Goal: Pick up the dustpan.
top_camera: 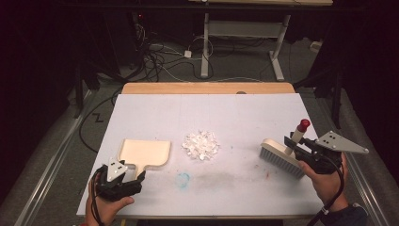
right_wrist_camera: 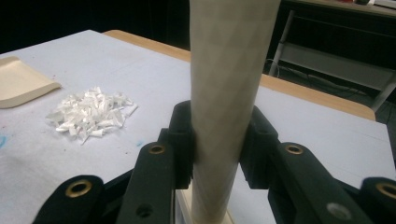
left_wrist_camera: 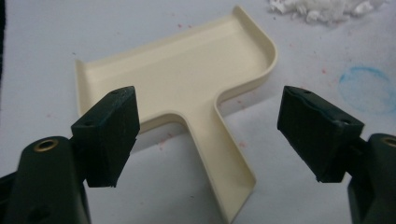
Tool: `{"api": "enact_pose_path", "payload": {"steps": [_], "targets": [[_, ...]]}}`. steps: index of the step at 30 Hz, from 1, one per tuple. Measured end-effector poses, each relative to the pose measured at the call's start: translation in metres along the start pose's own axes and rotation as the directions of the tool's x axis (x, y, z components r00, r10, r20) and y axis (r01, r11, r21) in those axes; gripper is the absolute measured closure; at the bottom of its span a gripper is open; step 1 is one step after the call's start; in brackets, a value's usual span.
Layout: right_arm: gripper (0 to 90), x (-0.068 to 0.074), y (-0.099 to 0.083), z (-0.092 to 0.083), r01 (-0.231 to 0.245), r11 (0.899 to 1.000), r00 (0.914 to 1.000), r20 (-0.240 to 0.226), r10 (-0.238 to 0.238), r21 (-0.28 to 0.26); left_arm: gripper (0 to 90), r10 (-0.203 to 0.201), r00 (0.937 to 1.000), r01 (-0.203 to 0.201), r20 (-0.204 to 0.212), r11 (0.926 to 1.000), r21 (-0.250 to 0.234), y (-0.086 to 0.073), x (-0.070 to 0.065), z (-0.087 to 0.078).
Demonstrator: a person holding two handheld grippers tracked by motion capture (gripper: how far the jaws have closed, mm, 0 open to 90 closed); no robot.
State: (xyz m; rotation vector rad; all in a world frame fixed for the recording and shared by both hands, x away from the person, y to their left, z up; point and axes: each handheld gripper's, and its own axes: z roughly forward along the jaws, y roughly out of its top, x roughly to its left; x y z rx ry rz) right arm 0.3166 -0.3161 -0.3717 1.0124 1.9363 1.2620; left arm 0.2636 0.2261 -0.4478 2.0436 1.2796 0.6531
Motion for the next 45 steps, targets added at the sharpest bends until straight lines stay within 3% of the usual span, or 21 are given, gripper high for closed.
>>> {"api": "enact_pose_path", "payload": {"steps": [2, 5, 6, 12, 20, 30, 37, 45], "targets": [[70.8, -0.001, 0.0, -0.001, 0.0, 1.0, 1.0, 0.005, 0.0, -0.004, 20.0, -0.004, 1.0, 0.004, -0.007, 1.0, 0.008, -0.001, 0.0, 0.001], [70.8, -0.002, 0.0, 0.0, 0.002, 1.0, 0.9999, 0.012, -0.002, 0.002, 20.0, -0.042, 0.9991, 0.042, -0.008, 0.9989, 0.018, -0.004, 0.002, 0.003], [70.8, -0.002, 0.0, 0.0, 0.0, 1.0, 0.9999, 0.013, 0.0, 0.005, 20.0, -0.042, 0.9988, 0.043, -0.025, 0.9984, 0.038, -0.004, 0.001, 0.005], [70.8, -0.003, 0.0, -0.001, 0.002, 1.0, 0.9997, 0.025, -0.002, -0.001, 20.0, -0.069, 0.9972, 0.065, 0.028, 0.9915, 0.112, -0.005, -0.004, 0.018], [70.8, -0.005, 0.0, -0.002, 0.001, 1.0, 0.9996, 0.03, -0.001, -0.006, 23.7, -0.093, 0.9954, 0.087, 0.025, 0.9808, 0.174, -0.004, 0.0, 0.036], [70.8, -0.005, -0.001, -0.001, -0.009, 1.0, 0.9995, 0.03, 0.009, -0.005, 25.1, -0.116, 0.9926, 0.109, 0.035, 0.9814, 0.158, -0.004, 0.004, 0.039], [70.8, -0.004, -0.001, -0.001, -0.012, 1.0, 0.9994, 0.032, 0.012, -0.006, 30.9, -0.139, 0.9899, 0.133, 0.029, 0.9801, 0.147, -0.004, 0.008, 0.04], [70.8, -0.005, -0.001, 0.0, -0.011, 1.0, 0.9995, 0.03, 0.012, -0.007, 29.5, -0.131, 0.9911, 0.127, 0.021, 0.9805, 0.15, -0.004, 0.007, 0.04]]}}
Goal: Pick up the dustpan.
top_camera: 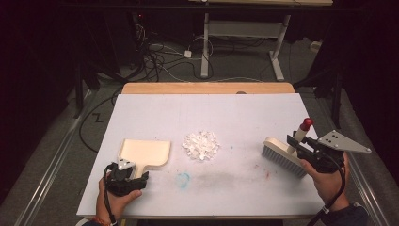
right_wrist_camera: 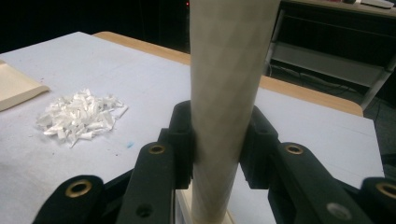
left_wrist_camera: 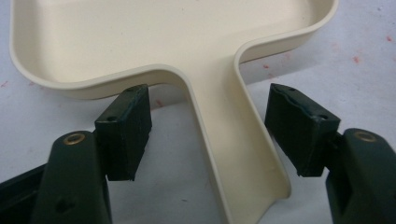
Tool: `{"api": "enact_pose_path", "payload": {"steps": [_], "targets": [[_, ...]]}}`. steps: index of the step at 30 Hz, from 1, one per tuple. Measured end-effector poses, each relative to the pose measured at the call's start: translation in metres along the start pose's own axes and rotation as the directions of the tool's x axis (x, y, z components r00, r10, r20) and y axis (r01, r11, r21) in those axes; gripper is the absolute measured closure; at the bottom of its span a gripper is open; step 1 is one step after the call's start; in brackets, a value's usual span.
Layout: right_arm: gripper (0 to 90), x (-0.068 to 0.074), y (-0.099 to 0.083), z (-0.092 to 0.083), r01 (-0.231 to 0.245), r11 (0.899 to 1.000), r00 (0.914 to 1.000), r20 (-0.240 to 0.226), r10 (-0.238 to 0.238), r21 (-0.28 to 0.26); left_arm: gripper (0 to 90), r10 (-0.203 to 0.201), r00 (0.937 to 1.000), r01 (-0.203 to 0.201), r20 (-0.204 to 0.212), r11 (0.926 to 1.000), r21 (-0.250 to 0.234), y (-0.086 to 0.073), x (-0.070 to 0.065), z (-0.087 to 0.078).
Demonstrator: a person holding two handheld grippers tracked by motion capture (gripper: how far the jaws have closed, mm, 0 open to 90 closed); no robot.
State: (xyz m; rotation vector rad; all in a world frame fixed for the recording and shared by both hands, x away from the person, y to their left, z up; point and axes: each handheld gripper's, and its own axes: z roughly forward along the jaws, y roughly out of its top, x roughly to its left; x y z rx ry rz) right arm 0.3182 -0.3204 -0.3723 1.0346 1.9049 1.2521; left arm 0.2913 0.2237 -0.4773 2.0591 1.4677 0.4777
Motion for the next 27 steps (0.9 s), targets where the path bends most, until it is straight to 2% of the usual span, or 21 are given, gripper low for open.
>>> {"api": "enact_pose_path", "payload": {"steps": [1, 7, 18, 27], "targets": [[70.8, 0.0, 0.0, 0.0, -0.002, 1.0, 1.0, 0.001, 0.002, -0.002, 27.6, 0.015, 0.9999, -0.015, -0.005, 0.9999, 0.0, 0.0, -0.001, -0.001], [70.8, 0.0, -0.001, 0.003, -0.005, 1.0, 1.0, -0.001, 0.005, 0.003, 25.0, 0.044, 0.999, -0.044, -0.01, 0.999, -0.002, 0.0, -0.005, -0.002], [70.9, 0.005, 0.004, 0.01, 0.012, 1.0, 0.9999, 0.003, -0.012, -0.003, 25.1, 0.049, 0.9987, -0.049, -0.014, 0.9988, -0.003, 0.0, -0.005, -0.002], [70.8, 0.004, 0.003, 0.01, 0.015, 1.0, 0.9999, 0.006, -0.015, 0.002, 26.5, 0.023, 0.9997, -0.023, 0.003, 0.9997, 0.001, 0.0, -0.002, 0.0]]}}
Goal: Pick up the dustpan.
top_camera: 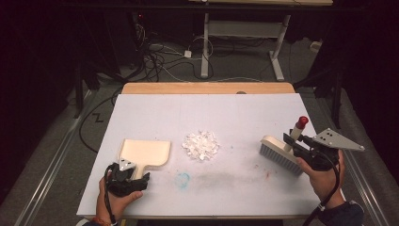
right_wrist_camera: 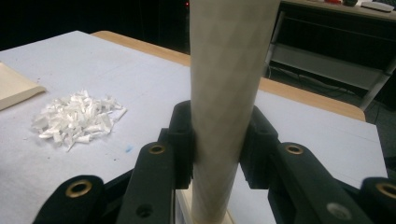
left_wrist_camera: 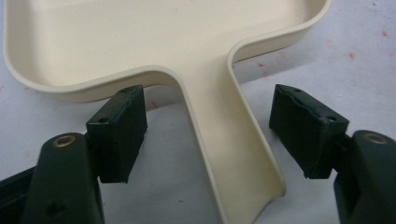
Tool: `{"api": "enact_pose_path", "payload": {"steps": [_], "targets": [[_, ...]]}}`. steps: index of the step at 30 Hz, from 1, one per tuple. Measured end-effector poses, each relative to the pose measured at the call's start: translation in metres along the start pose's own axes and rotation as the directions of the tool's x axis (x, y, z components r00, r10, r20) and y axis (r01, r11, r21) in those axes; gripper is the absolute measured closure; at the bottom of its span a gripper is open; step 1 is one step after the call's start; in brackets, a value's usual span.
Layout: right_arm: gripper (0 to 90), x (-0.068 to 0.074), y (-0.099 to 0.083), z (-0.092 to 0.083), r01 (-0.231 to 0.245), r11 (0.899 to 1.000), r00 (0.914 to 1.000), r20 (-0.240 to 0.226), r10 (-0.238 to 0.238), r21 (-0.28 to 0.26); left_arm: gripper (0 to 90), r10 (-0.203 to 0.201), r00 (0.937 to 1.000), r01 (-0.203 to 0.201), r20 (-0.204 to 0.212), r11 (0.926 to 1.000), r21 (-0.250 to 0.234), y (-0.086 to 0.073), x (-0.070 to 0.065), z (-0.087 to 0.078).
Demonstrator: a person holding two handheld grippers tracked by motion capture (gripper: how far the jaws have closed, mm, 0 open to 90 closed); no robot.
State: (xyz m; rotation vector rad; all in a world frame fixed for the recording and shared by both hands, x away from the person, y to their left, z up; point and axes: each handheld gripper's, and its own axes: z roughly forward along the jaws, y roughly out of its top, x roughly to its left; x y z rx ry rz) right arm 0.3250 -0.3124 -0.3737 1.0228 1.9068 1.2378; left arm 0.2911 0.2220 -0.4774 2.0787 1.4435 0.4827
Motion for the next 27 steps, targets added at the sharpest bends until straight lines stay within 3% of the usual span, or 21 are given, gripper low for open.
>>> {"api": "enact_pose_path", "payload": {"steps": [7, 11, 14, 15, 17, 18, 19, 21, 22, 23, 25, 27], "targets": [[70.8, -0.001, -0.001, 0.0, 0.001, 1.0, 1.0, -0.004, -0.001, 0.001, 26.6, -0.014, 0.9999, 0.014, 0.009, 0.9999, 0.004, 0.0, 0.001, 0.001], [70.8, -0.002, -0.001, -0.001, 0.0, 1.0, 1.0, 0.0, 0.0, 0.002, 32.0, -0.031, 0.9995, 0.031, -0.002, 0.9995, 0.008, 0.002, 0.002, 0.002], [70.8, -0.001, 0.0, -0.001, -0.004, 1.0, 1.0, 0.001, 0.004, 0.002, 38.0, -0.003, 1.0, 0.003, 0.006, 0.9999, 0.017, 0.004, 0.002, 0.002], [70.8, -0.001, 0.0, -0.002, -0.001, 1.0, 1.0, 0.0, 0.001, 0.004, 43.9, 0.013, 0.9997, -0.013, 0.021, 0.9998, 0.017, 0.004, 0.005, 0.002], [70.8, 0.0, 0.0, -0.002, 0.002, 1.0, 1.0, -0.003, -0.002, 0.002, 47.3, 0.007, 0.9996, -0.007, 0.028, 0.9999, 0.011, 0.004, 0.006, 0.002], [70.8, 0.0, 0.0, -0.003, 0.003, 1.0, 1.0, -0.007, -0.003, 0.004, 58.2, 0.005, 0.9996, -0.005, 0.026, 0.9999, 0.01, 0.004, 0.009, 0.001], [70.8, 0.0, 0.0, -0.003, 0.003, 1.0, 1.0, -0.007, -0.003, 0.004, 58.2, 0.003, 0.9995, -0.004, 0.032, 1.0, 0.007, 0.004, 0.012, 0.001], [70.8, -0.001, 0.001, -0.003, 0.005, 1.0, 0.9999, -0.01, -0.005, 0.005, 63.0, 0.05, 0.9971, -0.051, 0.057, 0.9987, 0.008, 0.005, 0.017, 0.001], [70.8, -0.001, 0.001, -0.003, 0.002, 1.0, 1.0, -0.008, -0.002, 0.007, 63.2, 0.127, 0.9902, -0.128, 0.059, 0.9916, 0.019, 0.009, 0.016, 0.002], [70.8, -0.001, 0.001, -0.003, 0.002, 1.0, 1.0, -0.008, -0.002, 0.007, 63.2, 0.127, 0.9902, -0.128, 0.059, 0.9916, 0.019, 0.009, 0.016, 0.002], [70.9, -0.002, 0.002, -0.002, 0.004, 1.0, 0.9999, -0.013, -0.004, 0.008, 63.3, 0.144, 0.9834, -0.149, 0.11, 0.9881, 0.037, 0.017, 0.026, 0.003], [70.8, -0.002, 0.002, -0.002, -0.002, 1.0, 0.9999, -0.012, 0.002, 0.007, 63.3, 0.157, 0.9814, -0.163, 0.111, 0.9855, 0.047, 0.019, 0.029, 0.002]]}}
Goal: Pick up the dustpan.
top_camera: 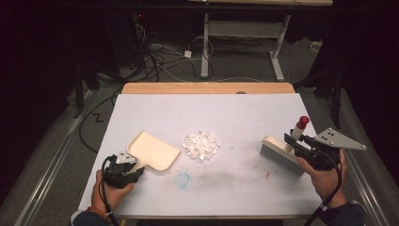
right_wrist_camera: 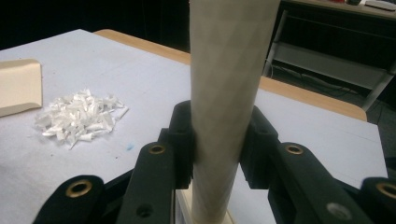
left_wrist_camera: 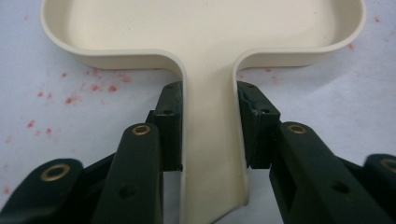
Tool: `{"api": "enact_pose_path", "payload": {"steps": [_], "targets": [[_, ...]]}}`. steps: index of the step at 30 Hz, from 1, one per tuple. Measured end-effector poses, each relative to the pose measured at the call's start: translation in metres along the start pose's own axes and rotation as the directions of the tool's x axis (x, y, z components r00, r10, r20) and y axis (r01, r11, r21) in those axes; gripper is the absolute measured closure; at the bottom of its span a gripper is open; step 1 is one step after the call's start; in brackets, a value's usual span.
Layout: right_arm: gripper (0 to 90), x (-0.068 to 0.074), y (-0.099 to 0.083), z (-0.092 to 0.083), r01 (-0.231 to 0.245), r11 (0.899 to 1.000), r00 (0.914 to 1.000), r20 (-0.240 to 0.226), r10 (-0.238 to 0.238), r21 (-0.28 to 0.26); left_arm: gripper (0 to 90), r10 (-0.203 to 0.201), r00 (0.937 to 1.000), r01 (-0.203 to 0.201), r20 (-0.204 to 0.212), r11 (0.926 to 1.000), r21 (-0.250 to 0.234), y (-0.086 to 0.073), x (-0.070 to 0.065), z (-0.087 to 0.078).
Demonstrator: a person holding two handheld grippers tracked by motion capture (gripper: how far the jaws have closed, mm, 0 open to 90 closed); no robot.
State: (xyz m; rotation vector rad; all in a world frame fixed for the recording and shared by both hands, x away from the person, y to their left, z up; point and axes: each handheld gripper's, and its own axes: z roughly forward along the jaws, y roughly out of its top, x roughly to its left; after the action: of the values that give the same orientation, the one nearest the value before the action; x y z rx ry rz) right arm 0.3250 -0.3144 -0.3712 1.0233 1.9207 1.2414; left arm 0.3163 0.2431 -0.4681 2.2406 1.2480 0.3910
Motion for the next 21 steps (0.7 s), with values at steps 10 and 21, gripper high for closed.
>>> {"api": "enact_pose_path", "payload": {"steps": [10, 21], "targets": [[70.8, 0.002, 0.002, 0.007, 0.003, 1.0, 1.0, -0.007, -0.003, 0.003, 63.4, 0.22, 0.9744, -0.223, 0.047, 0.9704, 0.092, 0.029, 0.014, -0.034], [70.8, -0.001, 0.0, 0.002, -0.015, 1.0, 0.9999, 0.004, 0.015, -0.002, 63.4, 0.278, 0.9549, -0.293, 0.105, 0.9406, 0.172, 0.032, 0.012, -0.046]]}}
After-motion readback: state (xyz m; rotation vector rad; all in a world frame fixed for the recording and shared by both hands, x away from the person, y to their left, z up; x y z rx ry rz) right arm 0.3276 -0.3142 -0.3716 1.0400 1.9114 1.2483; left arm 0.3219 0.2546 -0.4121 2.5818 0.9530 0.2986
